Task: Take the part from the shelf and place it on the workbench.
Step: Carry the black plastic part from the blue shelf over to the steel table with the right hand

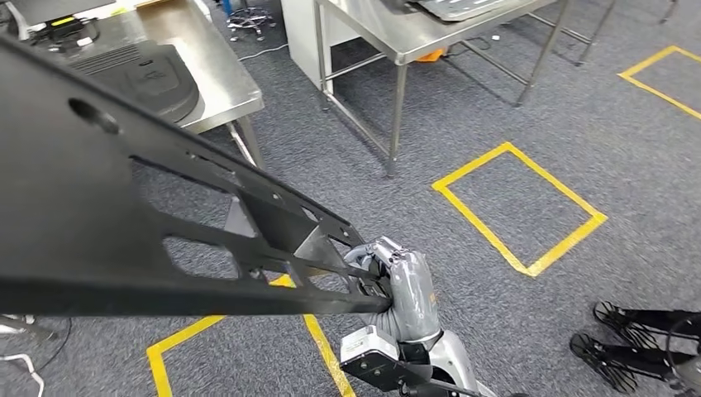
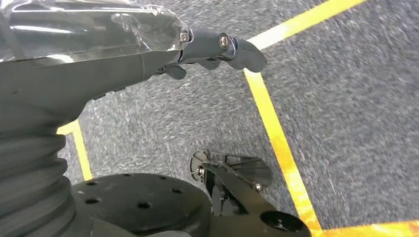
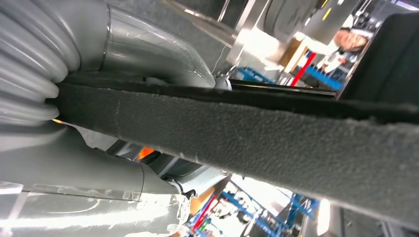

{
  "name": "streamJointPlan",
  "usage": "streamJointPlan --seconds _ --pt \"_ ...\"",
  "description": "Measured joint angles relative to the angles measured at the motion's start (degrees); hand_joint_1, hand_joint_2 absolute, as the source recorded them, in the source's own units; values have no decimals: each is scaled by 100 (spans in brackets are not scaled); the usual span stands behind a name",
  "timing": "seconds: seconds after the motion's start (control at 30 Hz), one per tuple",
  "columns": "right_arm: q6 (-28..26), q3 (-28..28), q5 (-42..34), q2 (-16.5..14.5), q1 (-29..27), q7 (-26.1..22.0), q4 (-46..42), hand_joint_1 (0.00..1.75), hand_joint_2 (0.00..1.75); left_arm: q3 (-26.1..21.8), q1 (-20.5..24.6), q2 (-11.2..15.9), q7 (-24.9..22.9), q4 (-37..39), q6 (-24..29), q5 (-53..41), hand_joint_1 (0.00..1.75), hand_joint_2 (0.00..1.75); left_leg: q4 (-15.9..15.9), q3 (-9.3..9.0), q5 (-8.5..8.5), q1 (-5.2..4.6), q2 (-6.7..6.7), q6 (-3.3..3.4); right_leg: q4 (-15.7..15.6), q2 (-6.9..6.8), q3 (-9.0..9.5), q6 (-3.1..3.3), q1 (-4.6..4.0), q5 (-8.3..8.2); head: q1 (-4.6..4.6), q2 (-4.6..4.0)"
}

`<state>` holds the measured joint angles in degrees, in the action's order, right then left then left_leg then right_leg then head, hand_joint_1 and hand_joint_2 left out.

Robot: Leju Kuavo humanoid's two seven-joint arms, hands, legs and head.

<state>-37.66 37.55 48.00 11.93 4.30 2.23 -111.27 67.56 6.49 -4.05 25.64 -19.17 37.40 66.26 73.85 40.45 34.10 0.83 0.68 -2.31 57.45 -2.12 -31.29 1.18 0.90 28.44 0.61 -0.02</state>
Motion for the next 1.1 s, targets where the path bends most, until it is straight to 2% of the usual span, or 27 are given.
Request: streamJointPlan --seconds 0.03,0.07,0.13,0.17,0.23,0.3,0.33,0.37,0.43,0.47,0.5,0.53,0.57,0.6,0.63,0.67,0.7,0.77,0.9,0.93,1.0,1.03,1.07,1.1 --pt "0 0 0 0 0 -2 0 175 175 0 -4 2 0 0 1 6 0 175 -218 -105 -162 14 -26 -9 6 -52 15 -14 8 17 -10 0" --pt "0 0 0 0 1 -3 0 175 175 0 -6 3 0 0 1 12 0 175 -614 -305 -377 25 -85 -14 14 -102 39 -35 18 39 -20 0" --pt "1 0 0 0 3 -6 0 175 175 0 -1 4 1 -1 2 19 0 175 -1324 -646 -645 9 -225 24 31 -175 83 -97 8 89 -45 0" --pt "1 0 0 -1 5 -7 0 175 175 0 0 4 2 -2 2 20 0 175 -1498 -721 -684 -5 -260 62 34 -201 100 -127 -5 106 -47 0" --pt "2 0 -1 -3 9 -8 0 175 175 0 -6 3 3 -2 2 22 0 175 -1545 -718 -673 -28 -210 153 18 -246 132 -182 -13 120 -38 0" --pt "2 0 -2 -4 12 -8 -1 175 175 -1 -8 3 3 -2 2 24 0 175 -1569 -730 -683 -19 -149 234 66 -181 144 -246 12 192 -19 0" --pt "2 0 -2 -4 14 -8 -1 175 175 -1 -4 3 4 -2 3 25 0 175 -1583 -738 -692 -12 -119 277 225 -91 84 -270 26 308 -3 0" --pt "2 0 -2 -4 14 -9 -1 175 175 -2 1 3 4 -2 3 25 0 175 -1593 -743 -699 -5 -89 309 512 19 -43 -282 34 480 23 0" --pt "2 0 -2 -4 4 -8 1 175 175 -2 6 3 4 -2 4 24 0 175 -1594 -742 -694 -21 -17 346 1320 149 -448 -280 34 837 91 0" --pt "2 0 -2 -4 -2 -8 1 175 175 -2 6 3 4 -2 4 25 0 175 -1593 -744 -692 -32 30 351 1620 169 -618 -275 30 903 119 0" --pt "2 0 -3 -4 -5 -8 2 175 175 -3 6 3 4 -2 4 26 0 175 -1592 -750 -689 -43 86 355 1717 180 -696 -262 26 847 141 0" --pt "2 0 -5 -4 -7 -9 2 175 175 -3 6 3 4 -2 4 27 0 175 -1590 -760 -687 -50 147 355 1575 194 -664 -237 19 680 157 0" --pt "3 0 -8 -4 -5 -9 2 175 175 -4 8 3 4 -2 3 27 0 175 -1589 -772 -685 -54 210 353 1228 229 -530 -204 10 441 171 0" --pt "3 0 -10 -4 -1 -9 2 175 175 -4 9 2 4 -3 3 27 0 175 -1587 -779 -682 -51 269 349 806 320 -362 -164 0 227 191 0" --pt "3 0 -13 -4 4 -10 2 175 175 -5 13 1 5 -3 2 28 0 175 -1577 -775 -676 -54 326 333 444 409 -219 -140 -7 79 197 0" --pt "4 0 -13 -4 7 -12 2 175 175 -5 15 -1 6 -4 2 28 0 175 -1570 -763 -674 -49 373 309 205 482 -128 -125 -19 2 204 0" --pt "6 0 -14 -4 10 -14 2 175 175 -5 15 -3 8 -4 2 28 0 175 -1568 -748 -674 -39 415 278 98 526 -91 -114 -33 -6 206 0" --pt "8 0 -16 -4 9 -17 2 175 175 -5 14 -4 10 -4 1 29 0 175 -1581 -732 -682 -16 473 222 80 484 -84 -103 -60 -2 204 0" --pt "10 0 -17 -6 13 -18 2 175 175 -5 14 -4 11 -4 2 30 0 175 -1592 -732 -685 -18 506 189 56 443 -72 -81 -52 -14 204 0" --pt "13 0 -17 -8 21 -18 2 175 175 -6 14 0 12 -4 3 30 0 175 -1574 -738 -670 -25 491 175 28 405 -57 -67 -28 -29 205 0" --pt "32 1 -24 -17 35 -20 3 175 175 -5 14 8 17 -4 4 33 0 175 -671 -317 -253 -29 244 82 -27 183 -20 -21 15 -38 104 0" --pt "42 1 -29 -20 39 -21 3 175 175 -5 11 10 20 -4 4 35 0 175 -267 -124 -96 -14 107 42 -30 69 -4 -11 21 -26 51 0" --pt "50 2 -35 -22 40 -22 4 175 175 -5 9 10 22 -4 4 37 0 175 9 16 -19 1 -13 3 -25 -40 10 -9 23 -4 -7 0" --pt "52 2 -40 -22 41 -22 4 175 175 -6 7 11 24 -4 4 38 0 175 -285 -127 -211 13 -52 -6 -14 -93 29 -26 30 19 -15 0"
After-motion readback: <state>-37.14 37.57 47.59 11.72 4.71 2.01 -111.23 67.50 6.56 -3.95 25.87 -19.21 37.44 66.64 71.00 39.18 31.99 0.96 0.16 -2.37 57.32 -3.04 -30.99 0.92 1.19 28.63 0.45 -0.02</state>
